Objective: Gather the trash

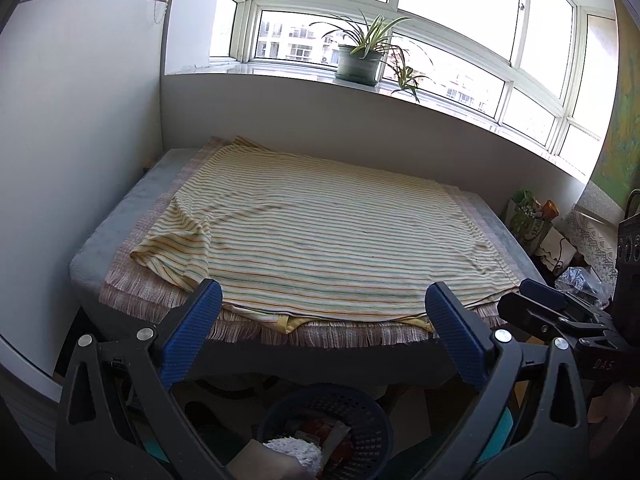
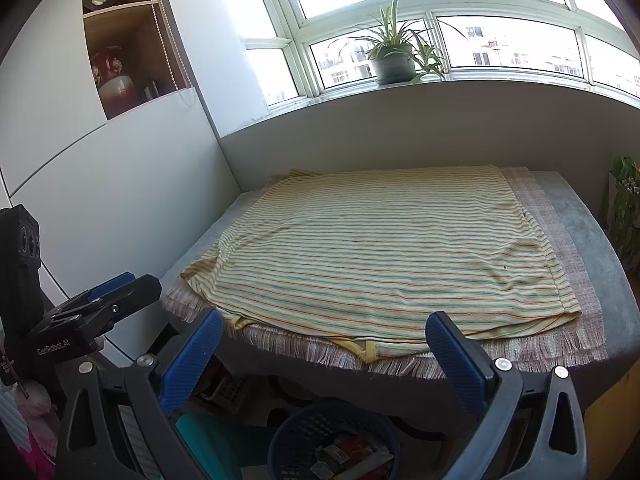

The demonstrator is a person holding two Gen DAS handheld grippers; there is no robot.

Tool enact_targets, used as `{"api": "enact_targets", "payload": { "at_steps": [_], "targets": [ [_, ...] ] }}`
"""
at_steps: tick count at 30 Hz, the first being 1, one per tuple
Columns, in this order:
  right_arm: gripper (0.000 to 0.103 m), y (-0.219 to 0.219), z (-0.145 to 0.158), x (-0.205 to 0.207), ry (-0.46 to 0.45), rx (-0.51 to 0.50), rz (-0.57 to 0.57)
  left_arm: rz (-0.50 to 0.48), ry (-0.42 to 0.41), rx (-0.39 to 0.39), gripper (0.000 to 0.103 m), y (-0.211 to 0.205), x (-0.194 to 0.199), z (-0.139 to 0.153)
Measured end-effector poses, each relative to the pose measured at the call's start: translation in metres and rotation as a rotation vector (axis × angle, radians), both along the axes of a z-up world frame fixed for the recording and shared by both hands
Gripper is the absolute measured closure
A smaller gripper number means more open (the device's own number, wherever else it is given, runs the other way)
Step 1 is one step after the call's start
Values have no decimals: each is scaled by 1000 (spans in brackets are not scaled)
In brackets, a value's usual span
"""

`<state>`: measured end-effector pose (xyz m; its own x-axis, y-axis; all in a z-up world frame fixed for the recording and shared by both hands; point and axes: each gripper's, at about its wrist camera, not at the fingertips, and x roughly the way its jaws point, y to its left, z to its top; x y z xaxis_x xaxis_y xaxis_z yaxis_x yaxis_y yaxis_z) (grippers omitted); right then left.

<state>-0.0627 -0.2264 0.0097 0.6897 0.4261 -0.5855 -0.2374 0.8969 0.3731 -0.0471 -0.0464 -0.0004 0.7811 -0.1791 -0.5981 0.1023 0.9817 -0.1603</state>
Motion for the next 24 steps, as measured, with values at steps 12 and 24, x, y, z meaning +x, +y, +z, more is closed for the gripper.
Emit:
{"api": "enact_targets", "payload": {
  "at_steps": [12,24],
  "targets": [
    [0,1,-4,2,6,-9,2,-14,-1,29,0,-6,1,-2],
    [0,0,-11,5,26,-2,0,-30,15,17,0,-10,6,-11]
  ]
}}
